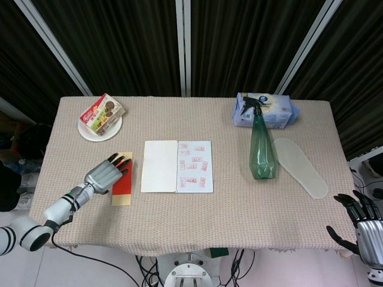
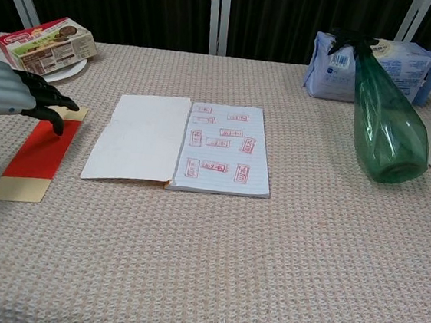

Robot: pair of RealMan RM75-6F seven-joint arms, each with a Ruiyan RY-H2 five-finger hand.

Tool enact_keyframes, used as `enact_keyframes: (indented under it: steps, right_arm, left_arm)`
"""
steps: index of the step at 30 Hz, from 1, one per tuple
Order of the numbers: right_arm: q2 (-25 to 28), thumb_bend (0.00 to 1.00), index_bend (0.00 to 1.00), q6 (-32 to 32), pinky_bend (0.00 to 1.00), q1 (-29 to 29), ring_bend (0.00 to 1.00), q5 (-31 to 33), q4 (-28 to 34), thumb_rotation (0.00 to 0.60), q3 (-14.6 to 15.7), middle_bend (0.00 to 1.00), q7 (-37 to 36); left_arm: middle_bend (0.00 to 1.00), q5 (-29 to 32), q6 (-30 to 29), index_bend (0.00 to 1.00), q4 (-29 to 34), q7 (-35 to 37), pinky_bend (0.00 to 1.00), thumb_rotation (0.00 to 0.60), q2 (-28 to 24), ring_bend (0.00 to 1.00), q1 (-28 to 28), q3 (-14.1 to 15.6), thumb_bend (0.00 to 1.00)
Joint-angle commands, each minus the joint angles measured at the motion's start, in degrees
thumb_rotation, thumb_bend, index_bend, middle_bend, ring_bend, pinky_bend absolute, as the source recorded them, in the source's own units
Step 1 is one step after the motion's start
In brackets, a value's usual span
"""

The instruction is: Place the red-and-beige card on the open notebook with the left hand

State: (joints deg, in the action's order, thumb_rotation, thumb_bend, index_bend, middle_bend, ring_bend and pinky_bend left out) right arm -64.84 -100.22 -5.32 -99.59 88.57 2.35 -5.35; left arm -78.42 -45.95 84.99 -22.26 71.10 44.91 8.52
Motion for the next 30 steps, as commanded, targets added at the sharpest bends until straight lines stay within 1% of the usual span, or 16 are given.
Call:
enact_keyframes:
  steps: [1, 6, 19, 24, 30]
  right_arm:
    - [0.1, 0.18, 0.24, 0.2, 0.17, 0.1, 0.10, -0.1, 0.7, 0.600, -0.1, 0.21, 0.7]
    - [0.1, 0.18, 0.25, 0.4, 0.17, 0.0, 0.10, -0.1, 1.3, 0.600, -0.2, 0.21, 1.5]
    - [-0.2, 0.18, 0.25, 0.3, 0.17, -0.1, 0.10, 0.1, 1.8, 0.600, -0.7, 0.21, 2.1]
    - [-0.3, 0.18, 0.25, 0.6, 0.17, 0.0, 0.10, 0.1, 2.0, 0.600, -0.8, 0.21, 2.5]
    - [-0.2, 0.18, 0.25, 0.7, 0.17, 0.1, 0.10, 0.0, 2.4, 0.600, -0.9, 0.21, 2.8]
  left_arm:
    - [0.00, -1.1, 0.4, 0.21, -0.5, 1.8, 0.07, 0.600, 0.1, 0.00, 0.1, -0.6, 0.12]
    - [0.00, -2.5, 1.7, 0.21, -1.8, 2.7, 0.07, 0.600, 1.0, 0.00, 0.6, -1.0, 0.10]
    - [0.00, -5.0, 2.6, 0.21, -5.0, 5.6, 0.07, 0.600, 3.3, 0.00, 0.7, -2.0, 0.08]
    - [0.00, -4.5, 4.2, 0.21, -5.8, 5.1, 0.07, 0.600, 3.3, 0.00, 1.0, -2.1, 0.08]
    - [0.00, -2.6, 4.5, 0.21, -5.6, 4.3, 0.07, 0.600, 2.3, 0.00, 0.4, -2.6, 0.08]
